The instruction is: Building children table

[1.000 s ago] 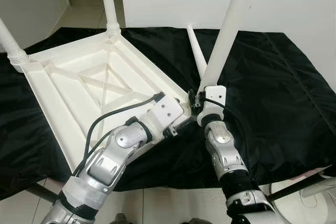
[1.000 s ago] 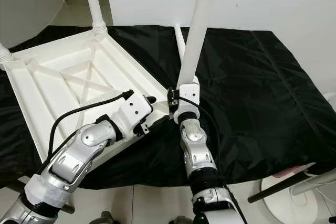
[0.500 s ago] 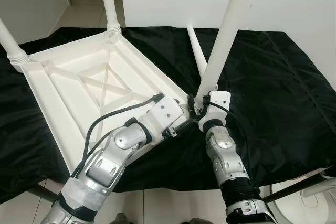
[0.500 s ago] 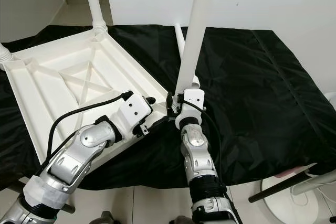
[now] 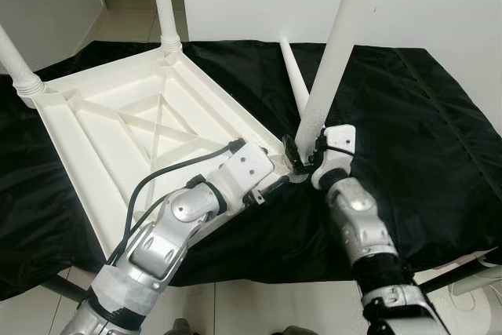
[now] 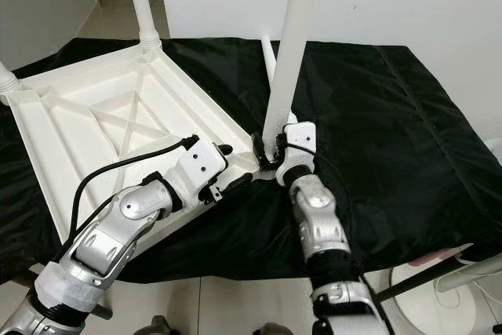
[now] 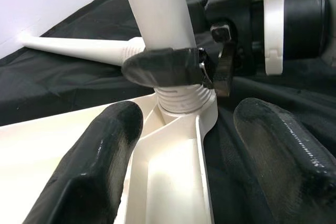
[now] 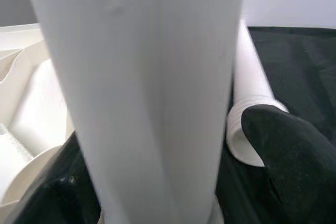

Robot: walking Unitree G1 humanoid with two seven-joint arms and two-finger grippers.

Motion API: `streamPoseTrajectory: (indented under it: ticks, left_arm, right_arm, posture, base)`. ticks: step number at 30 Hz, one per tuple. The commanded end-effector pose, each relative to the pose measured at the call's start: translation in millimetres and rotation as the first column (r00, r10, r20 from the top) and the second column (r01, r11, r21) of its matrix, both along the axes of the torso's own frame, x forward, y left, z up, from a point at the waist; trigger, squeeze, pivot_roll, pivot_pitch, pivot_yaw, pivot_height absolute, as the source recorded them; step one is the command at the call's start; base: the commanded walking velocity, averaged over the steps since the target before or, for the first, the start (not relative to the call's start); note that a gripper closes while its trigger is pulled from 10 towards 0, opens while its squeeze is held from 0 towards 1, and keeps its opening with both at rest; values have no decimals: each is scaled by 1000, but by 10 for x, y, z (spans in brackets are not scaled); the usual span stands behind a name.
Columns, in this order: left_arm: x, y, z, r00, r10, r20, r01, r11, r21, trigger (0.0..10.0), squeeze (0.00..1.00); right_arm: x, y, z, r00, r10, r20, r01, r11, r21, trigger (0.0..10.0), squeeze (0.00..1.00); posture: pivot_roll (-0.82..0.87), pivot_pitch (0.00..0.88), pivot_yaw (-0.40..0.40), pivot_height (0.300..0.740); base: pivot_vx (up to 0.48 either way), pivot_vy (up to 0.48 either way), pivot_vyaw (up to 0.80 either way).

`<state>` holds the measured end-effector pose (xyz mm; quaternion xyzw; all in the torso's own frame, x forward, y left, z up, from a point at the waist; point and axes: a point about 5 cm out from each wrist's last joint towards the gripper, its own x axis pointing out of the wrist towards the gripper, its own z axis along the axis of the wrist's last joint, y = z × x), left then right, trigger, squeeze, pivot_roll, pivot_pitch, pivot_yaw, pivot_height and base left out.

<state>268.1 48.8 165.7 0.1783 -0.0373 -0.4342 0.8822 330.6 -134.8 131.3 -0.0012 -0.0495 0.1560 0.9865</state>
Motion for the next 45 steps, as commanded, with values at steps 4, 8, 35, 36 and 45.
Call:
streamPoseTrajectory:
  ticks: [4, 8, 35, 36, 45]
  left_arm:
    - [36, 2, 33, 1000, -1, 16, 1, 1000, 13, 10000, 0]
    - [65, -3, 70, 1000, 2, 28, -3, 1000, 12, 10000, 0]
    - [70, -11, 107, 999, 0, 34, -1, 1000, 13, 10000, 0]
    - [68, -6, 105, 999, -2, 34, 2, 1000, 16, 10000, 0]
    - [71, 9, 103, 999, -3, 33, 3, 1000, 21, 10000, 0]
  right_arm:
    - [50, 36, -8, 992, 126, -2, -126, 991, -52, 10000, 0]
    - [115, 93, 2, 958, 286, -12, -285, 949, -136, 10000, 0]
    - [197, -53, -216, 913, 376, -162, -399, 906, -145, 9569, 0]
    - [189, -35, -249, 916, 366, -168, -387, 914, -121, 10000, 0]
    - [199, -2, -308, 949, 260, -176, -285, 949, -135, 10000, 0]
  posture:
    - [-33, 0, 9, 740]
    - [-24, 0, 14, 740]
    - [-24, 0, 23, 740]
    - [-25, 0, 28, 740]
    - [-24, 0, 29, 740]
  base:
    - [0, 0, 0]
    - [0, 0, 0]
    - [0, 0, 0]
    - [0, 0, 0]
    - [0, 0, 0]
